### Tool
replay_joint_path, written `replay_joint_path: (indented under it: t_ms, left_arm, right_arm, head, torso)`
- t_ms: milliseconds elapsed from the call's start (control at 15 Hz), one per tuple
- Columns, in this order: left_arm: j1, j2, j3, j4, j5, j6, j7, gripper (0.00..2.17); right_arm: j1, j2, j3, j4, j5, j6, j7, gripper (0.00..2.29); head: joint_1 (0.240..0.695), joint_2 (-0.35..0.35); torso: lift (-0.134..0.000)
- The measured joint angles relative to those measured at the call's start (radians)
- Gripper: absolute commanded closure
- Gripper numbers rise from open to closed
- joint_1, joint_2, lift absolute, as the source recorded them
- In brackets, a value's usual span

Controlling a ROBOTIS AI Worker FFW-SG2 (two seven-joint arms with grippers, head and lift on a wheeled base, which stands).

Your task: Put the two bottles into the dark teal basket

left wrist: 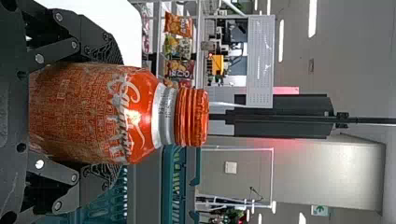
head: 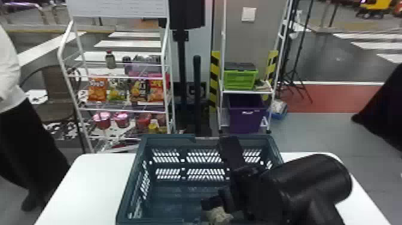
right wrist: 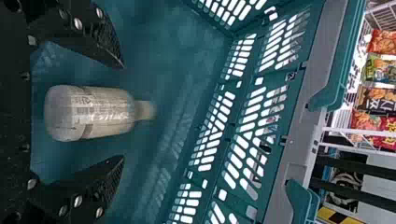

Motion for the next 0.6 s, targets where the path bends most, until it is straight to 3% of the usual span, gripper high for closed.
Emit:
replay_joint_path:
  t_ms: [267, 600]
  left_arm:
    - [0.001, 0.000, 0.000, -0.005, 0.005, -0.001, 0.000, 2.15]
    - [0.002, 0.000, 0.000, -0.008, 0.014, -0.004, 0.000, 2.15]
  right_arm:
    - [0.069, -0.012, -0.008, -0.140, 0.013, -0.081, 0.000, 0.01]
    - [0.351, -0.141, -0.059, -0.387, 0.050, -0.451, 0.014, 0.01]
  head:
    - [0.499, 0.000]
    - [0.499, 0.000]
  torso:
    - [0.000]
    - [0.000]
